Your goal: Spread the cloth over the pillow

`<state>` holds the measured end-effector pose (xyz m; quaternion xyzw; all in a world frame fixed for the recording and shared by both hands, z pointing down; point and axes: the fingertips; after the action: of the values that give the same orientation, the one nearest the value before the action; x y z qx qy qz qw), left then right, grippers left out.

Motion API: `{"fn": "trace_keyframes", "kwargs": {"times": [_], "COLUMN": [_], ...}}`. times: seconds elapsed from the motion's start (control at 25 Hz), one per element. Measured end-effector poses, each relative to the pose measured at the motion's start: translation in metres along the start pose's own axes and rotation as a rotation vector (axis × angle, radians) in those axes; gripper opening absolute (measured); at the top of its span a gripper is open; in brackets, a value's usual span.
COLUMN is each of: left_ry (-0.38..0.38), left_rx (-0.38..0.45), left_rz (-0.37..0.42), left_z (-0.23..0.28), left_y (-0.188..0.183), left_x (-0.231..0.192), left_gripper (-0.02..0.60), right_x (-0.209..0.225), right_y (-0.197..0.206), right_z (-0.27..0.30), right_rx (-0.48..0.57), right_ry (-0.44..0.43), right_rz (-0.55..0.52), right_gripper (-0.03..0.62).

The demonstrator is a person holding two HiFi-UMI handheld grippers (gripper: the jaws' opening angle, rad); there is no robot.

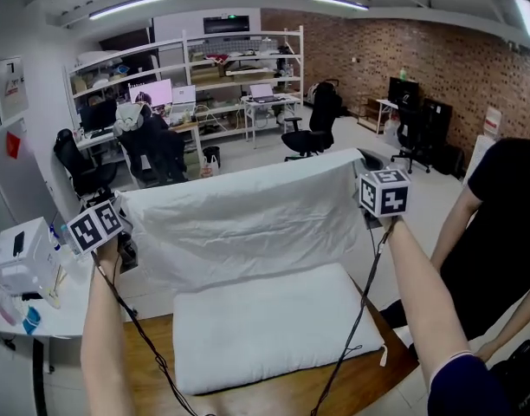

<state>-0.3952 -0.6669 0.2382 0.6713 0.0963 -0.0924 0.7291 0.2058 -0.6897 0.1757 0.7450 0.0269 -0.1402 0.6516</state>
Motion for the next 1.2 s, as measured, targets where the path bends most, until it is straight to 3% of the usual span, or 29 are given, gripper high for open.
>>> {"fn": "trace_keyframes", "kwargs": {"times": [0.32,0.56,1.2], "left_ry": [0.031,0.038,0.054], "left_rx": [0.014,-0.016,-0.113], "left_rz": [-0.020,-0.032,-0.075], "left_z": [0.051,0.070,0.039], "left_y": [0.011,0.044,0.109], "left_x": [-0.014,-0.022,-0.017], "left_gripper": [0.018,0.018,0.018], "right_x": [-0.010,-0.012,-0.010], "right_y": [0.034,0.062,0.101], "right_z": [0.043,0.056,-0.002], "right_rx": [0.006,-0.016,-0.086], "right_ry": [0.040,0.030,0.019], "right_rz": [-0.001,0.005,0.031], "right_gripper": [0.006,0.008,0.007]}}
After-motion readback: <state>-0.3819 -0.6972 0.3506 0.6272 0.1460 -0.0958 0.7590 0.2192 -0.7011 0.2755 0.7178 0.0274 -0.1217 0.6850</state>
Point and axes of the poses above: the fingertips, and each gripper's own axes: z forward along the fingers, x to its right, y out of its underside
